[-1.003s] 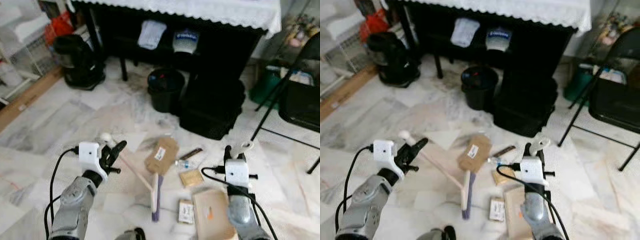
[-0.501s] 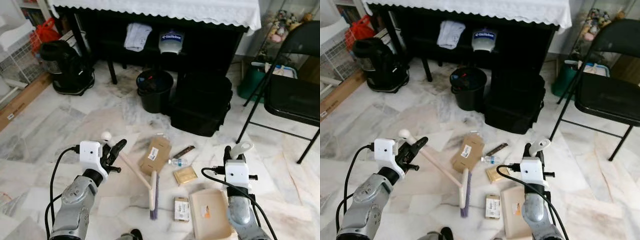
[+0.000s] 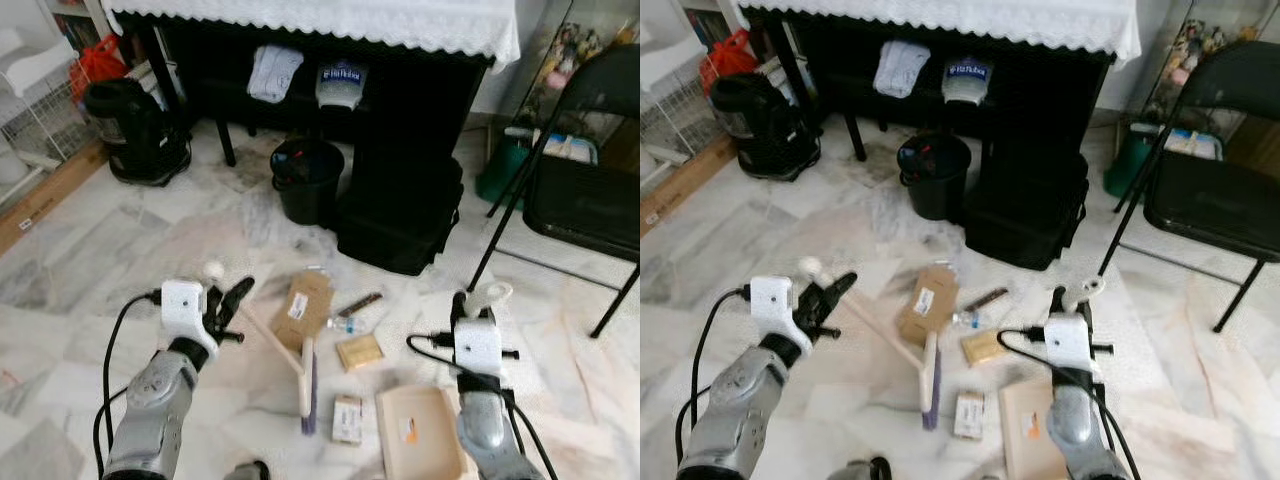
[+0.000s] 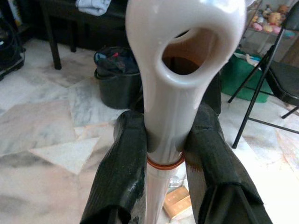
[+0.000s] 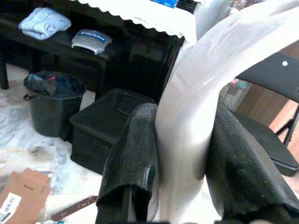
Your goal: Sweep floor
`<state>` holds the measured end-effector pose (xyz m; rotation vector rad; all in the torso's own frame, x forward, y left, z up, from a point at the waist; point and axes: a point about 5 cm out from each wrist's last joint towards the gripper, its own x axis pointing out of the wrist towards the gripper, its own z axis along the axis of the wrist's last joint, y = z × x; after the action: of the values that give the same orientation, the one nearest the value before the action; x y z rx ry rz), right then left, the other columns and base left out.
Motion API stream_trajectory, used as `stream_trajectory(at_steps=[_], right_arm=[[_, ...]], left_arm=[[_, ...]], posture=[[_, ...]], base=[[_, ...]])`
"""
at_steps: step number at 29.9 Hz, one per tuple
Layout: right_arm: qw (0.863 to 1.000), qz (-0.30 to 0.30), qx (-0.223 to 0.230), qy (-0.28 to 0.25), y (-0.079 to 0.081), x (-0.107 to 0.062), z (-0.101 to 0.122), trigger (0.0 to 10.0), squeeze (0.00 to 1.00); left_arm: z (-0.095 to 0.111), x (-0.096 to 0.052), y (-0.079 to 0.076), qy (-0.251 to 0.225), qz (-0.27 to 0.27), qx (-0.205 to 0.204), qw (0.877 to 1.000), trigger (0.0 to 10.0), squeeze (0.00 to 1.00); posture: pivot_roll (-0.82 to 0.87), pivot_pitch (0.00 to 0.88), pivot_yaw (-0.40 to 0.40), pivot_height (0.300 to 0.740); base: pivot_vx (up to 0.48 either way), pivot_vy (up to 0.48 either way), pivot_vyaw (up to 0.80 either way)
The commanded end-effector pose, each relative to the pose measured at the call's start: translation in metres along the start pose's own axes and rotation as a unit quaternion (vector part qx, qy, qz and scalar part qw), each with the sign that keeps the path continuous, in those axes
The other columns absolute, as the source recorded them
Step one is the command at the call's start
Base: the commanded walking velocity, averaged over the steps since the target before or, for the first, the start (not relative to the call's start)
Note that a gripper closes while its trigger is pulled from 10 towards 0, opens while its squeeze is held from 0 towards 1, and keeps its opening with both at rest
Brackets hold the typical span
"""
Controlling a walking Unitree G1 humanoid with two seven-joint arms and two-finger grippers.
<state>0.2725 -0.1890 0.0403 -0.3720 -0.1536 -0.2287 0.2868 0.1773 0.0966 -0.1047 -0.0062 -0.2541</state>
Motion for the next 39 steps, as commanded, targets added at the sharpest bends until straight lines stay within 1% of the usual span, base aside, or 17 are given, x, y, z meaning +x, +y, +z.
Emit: stream_trajectory(at_steps=[1,5,13,25,26,28,29,31,35,39], right_arm=[[1.0,0.007,-0.011,0.007,-0.001,-0.001,-0.003,10.0,0.0],[1.0,0.006,-0.011,0.006,-0.001,0.0,-0.002,10.0,0.0],[1.0,0.006,-0.01,0.004,-0.002,0.001,-0.001,10.0,0.0],[1.0,0.011,-0.007,-0.002,-0.001,0.002,0.001,10.0,0.0],[1.0,0.01,-0.005,-0.007,-0.001,0.004,0.003,10.0,0.0],[1.0,0.01,-0.004,-0.009,-0.001,0.005,0.003,10.0,0.0],[1.0,0.009,-0.002,-0.011,-0.001,0.006,0.005,10.0,0.0],[1.0,0.008,-0.001,-0.015,-0.001,0.008,0.007,10.0,0.0],[1.0,0.009,0.005,-0.016,0.0,0.009,0.008,10.0,0.0],[0.999,0.01,0.019,-0.035,0.001,0.016,0.016,10.0,0.0]], left_arm=[[-0.001,-0.001,0.004,0.001,0.008,0.003,1.0,10.0,0.0],[0.0,-0.001,0.005,-0.002,0.011,0.009,1.0,10.0,0.0],[0.0,0.0,0.004,-0.003,0.013,0.008,1.0,10.0,0.0],[0.0,-0.001,0.007,-0.008,0.027,0.009,1.0,10.0,0.0],[0.002,-0.001,0.011,-0.016,0.044,0.015,0.999,10.0,0.0],[0.002,-0.001,0.013,-0.019,0.05,0.017,0.998,10.0,0.0],[0.004,-0.002,0.016,-0.023,0.062,0.024,0.998,10.0,0.0],[0.007,-0.003,0.022,-0.032,0.082,0.052,0.995,10.0,0.0],[0.009,-0.004,0.027,-0.038,0.096,0.065,0.993,10.0,0.0],[0.011,-0.007,0.033,-0.043,0.111,0.081,0.99,10.0,0.0]], posture=[[0.01,0.173,-0.01,0.74],[0.01,0.174,-0.01,0.74],[0.01,0.164,-0.011,0.74],[0.01,0.151,-0.015,0.74],[0.01,0.148,-0.015,0.74],[0.01,0.148,-0.015,0.74],[0.01,0.146,-0.014,0.74],[0.01,0.142,-0.015,0.74],[0.01,0.14,-0.014,0.74],[0.01,0.137,-0.013,0.74]], base=[[0.0,0.0,0.0],[0.0,-0.144,0.0],[0.0,-0.448,0.0],[0.0,0.0,0.0],[0.0,0.0,0.0],[0.0,0.0,0.0],[0.0,0.0,0.0],[0.0,0.0,0.0],[0.0,0.0,0.0],[0.0,0.0,0.0]])
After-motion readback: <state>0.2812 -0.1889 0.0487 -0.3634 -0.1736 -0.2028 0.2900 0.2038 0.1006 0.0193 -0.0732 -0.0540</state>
